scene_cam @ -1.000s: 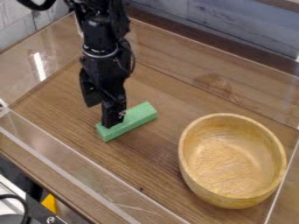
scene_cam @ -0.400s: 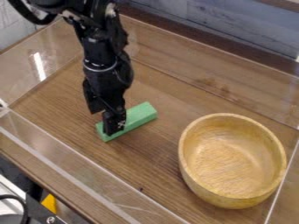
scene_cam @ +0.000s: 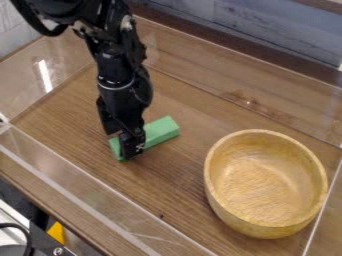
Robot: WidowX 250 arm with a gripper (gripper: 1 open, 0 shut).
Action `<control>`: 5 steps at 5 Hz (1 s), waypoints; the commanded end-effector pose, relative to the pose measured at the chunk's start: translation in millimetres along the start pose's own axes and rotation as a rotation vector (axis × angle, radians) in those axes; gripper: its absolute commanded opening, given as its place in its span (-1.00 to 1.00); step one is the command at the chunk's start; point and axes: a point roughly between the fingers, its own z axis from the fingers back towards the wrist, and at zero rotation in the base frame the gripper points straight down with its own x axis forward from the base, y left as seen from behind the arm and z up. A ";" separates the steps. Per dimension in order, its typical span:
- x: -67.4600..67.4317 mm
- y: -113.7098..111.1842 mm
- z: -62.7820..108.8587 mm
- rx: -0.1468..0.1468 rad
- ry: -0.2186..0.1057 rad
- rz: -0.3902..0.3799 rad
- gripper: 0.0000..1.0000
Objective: Put the green block in the brown bowl
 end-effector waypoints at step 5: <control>6.8 5.6 -3.2 0.009 -0.026 -0.013 1.00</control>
